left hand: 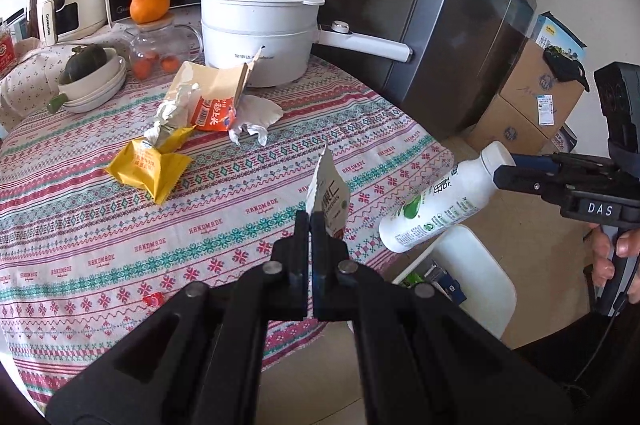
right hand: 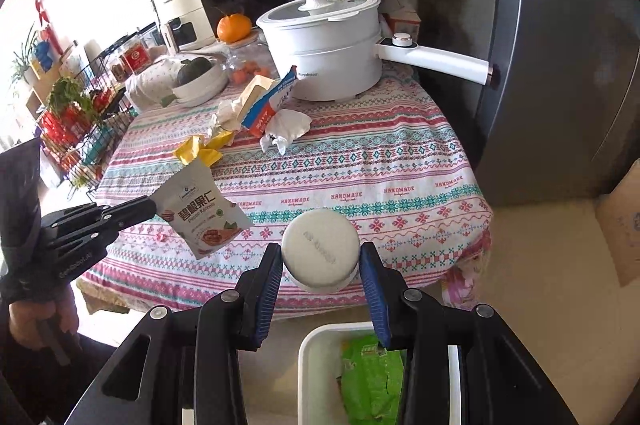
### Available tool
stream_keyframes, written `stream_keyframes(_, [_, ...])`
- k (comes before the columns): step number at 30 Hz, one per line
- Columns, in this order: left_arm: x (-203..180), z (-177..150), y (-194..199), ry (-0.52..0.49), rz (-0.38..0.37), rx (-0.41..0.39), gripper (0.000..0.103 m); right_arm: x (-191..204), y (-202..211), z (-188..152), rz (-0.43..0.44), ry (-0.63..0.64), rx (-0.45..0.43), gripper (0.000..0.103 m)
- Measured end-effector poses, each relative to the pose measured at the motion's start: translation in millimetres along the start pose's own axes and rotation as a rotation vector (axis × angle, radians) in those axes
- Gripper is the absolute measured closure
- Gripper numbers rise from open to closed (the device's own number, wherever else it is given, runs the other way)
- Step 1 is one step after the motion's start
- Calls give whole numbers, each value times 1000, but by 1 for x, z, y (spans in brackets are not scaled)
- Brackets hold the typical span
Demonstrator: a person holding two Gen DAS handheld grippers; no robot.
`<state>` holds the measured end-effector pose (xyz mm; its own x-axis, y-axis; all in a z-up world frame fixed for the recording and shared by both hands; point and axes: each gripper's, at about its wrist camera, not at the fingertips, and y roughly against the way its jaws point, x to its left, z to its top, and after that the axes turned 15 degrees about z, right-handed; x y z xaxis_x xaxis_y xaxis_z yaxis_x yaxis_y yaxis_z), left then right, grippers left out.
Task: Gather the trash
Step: 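Carry the yogurt bottle to the white bin and release it with the right gripper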
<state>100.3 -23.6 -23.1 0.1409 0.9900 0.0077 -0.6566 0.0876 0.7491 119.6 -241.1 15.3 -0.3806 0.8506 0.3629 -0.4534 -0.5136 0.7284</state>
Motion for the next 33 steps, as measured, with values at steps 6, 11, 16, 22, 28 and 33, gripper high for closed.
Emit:
stream_keyframes(6, [-24,-12,2,-62,-68,20,102,-8,26,-23,-25,8,-17,63])
stream_keyframes(11, [-54,-22,0,-125,-122,56,102,-25,48,-48,-36,-17,-20,63])
stream_keyframes(16, [-82,-31,-6,-185,-154,88,102,-47,56,-74,-36,-49,27,63])
stream_keyframes(22, [-118,-43,-16,-242,-219,160,102,-78,49,-108,-67,-110,115,63])
stream_keyframes(28, [-158,-65,-31,-325,-252,239,102,-95,50,-129,-86,-146,146,63])
stream_keyframes(33, [-168,-74,-46,-358,-220,288,94,-97,54,-131,-88,-148,147,63])
